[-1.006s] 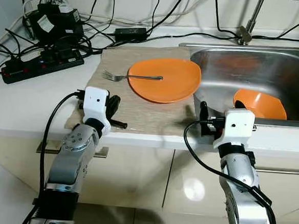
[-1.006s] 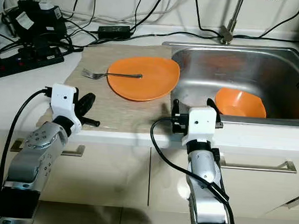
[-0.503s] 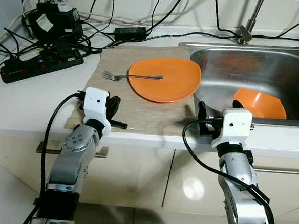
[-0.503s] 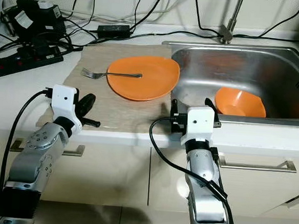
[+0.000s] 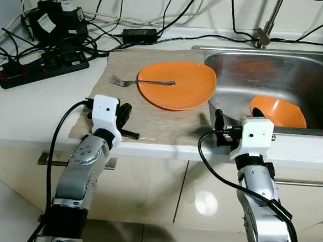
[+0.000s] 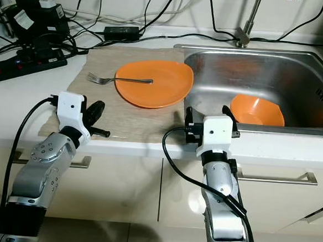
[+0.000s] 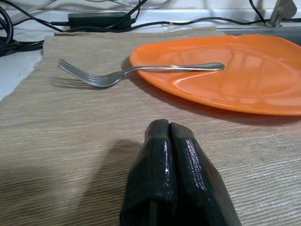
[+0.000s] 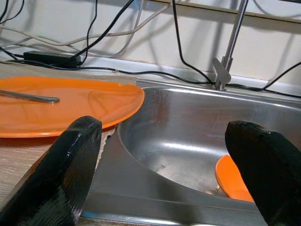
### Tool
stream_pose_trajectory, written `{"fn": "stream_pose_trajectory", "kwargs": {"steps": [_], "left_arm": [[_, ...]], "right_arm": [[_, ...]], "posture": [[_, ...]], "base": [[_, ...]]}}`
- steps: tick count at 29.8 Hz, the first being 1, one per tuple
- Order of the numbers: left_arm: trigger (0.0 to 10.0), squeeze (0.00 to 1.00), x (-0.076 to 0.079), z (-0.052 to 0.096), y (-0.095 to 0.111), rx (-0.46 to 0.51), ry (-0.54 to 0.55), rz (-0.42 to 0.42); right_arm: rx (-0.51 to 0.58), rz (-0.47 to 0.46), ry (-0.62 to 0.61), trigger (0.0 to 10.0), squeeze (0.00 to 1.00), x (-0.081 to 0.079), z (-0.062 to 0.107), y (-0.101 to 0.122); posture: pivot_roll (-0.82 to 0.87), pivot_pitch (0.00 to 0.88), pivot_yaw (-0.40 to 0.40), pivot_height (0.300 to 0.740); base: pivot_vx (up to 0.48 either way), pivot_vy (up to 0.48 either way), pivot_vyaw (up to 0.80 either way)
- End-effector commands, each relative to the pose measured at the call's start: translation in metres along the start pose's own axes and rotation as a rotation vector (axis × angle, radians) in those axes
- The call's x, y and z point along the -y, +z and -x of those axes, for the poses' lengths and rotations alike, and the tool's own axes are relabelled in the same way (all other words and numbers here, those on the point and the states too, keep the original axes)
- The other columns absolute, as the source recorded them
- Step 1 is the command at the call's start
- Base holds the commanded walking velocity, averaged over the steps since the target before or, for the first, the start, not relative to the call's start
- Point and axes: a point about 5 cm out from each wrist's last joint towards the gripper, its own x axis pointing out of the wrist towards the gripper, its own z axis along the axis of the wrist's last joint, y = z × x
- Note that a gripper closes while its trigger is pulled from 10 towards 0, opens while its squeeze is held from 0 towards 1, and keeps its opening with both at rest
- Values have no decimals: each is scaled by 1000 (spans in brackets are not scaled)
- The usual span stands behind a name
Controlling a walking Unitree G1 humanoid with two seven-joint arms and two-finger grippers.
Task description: Kitchen organization
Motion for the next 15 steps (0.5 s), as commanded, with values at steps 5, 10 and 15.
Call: {"fn": "stream_pose_trajectory", "kwargs": {"steps": [5, 10, 15], "left_arm": [[10000, 0, -3, 2, -6, -31, 5, -14], [10000, 0, -3, 1, -6, -29, 4, -34], [10000, 0, -1, 2, -4, -14, 1, -51]], "right_arm": [[0, -11, 14, 10000, 0, -3, -4, -1], [0, -17, 22, 10000, 0, -6, -7, -1], [0, -20, 36, 10000, 0, -10, -9, -2]], "posture": [[-56, 0, 48, 740], [-35, 0, 45, 740], [-26, 0, 37, 740]], "base": [[0, 0, 0], [0, 0, 0], [0, 0, 0]]}}
